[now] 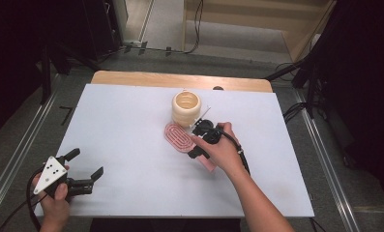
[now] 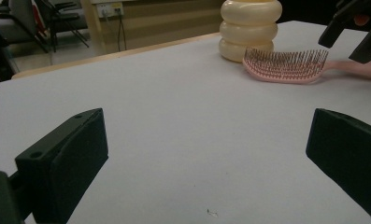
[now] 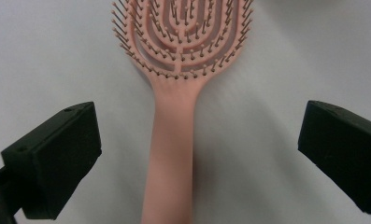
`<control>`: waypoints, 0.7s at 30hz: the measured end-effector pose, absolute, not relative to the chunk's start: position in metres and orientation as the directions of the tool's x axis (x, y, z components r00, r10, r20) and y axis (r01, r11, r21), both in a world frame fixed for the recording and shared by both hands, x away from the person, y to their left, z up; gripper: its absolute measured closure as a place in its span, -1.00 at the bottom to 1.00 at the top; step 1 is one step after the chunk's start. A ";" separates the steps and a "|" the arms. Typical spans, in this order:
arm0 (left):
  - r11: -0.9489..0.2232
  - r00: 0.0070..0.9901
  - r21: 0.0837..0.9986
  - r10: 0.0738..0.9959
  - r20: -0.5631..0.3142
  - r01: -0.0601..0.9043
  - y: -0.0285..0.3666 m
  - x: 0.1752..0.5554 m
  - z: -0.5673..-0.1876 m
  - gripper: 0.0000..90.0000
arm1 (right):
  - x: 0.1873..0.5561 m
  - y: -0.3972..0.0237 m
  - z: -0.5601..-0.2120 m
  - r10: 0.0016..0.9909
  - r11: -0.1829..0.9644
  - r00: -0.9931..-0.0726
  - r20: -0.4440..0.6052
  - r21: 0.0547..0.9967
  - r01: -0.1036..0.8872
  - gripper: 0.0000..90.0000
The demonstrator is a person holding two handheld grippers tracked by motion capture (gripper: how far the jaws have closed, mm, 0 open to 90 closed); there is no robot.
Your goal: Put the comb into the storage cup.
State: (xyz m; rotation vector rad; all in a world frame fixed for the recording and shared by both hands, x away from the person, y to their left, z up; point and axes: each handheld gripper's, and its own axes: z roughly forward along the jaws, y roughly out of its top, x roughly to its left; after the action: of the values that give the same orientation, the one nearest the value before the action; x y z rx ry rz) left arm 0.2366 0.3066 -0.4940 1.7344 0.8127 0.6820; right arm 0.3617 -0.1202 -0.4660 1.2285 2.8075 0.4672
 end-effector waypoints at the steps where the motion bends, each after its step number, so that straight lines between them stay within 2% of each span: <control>1: -0.215 0.607 0.957 0.793 0.056 0.193 0.307 0.237 -0.494 -1.00 | 0.362 -0.119 -0.467 0.726 0.640 -0.683 0.084 0.283 0.715 -1.00; 7: -0.215 0.607 0.957 0.793 0.056 0.193 0.306 0.237 -0.494 -1.00 | 0.362 -0.114 -0.474 0.720 0.644 -0.686 0.110 0.264 0.718 -1.00; 9: -0.212 0.608 0.958 0.792 0.053 0.193 0.307 0.237 -0.494 -1.00 | 0.362 -0.111 -0.475 0.731 0.638 -0.676 0.091 0.263 0.724 -0.70; 14: -0.212 0.608 0.958 0.792 0.052 0.194 0.307 0.237 -0.494 -1.00 | 0.363 -0.110 -0.478 0.741 0.626 -0.665 0.094 0.264 0.734 -0.68; 18: -0.211 0.609 0.958 0.791 0.051 0.194 0.307 0.237 -0.494 -1.00 | 0.363 -0.108 -0.480 0.752 0.613 -0.652 0.100 0.260 0.747 -0.43; 21: -0.212 0.609 0.958 0.791 0.051 0.195 0.307 0.237 -0.494 -1.00 | 0.363 -0.107 -0.480 0.761 0.603 -0.642 0.096 0.259 0.754 -0.32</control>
State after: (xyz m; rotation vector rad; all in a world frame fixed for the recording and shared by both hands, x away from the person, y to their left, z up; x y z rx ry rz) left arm 0.2369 0.3068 -0.4939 1.7331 0.8123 0.6747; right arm 0.3634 -0.1069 -0.4803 1.3189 2.7918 0.4336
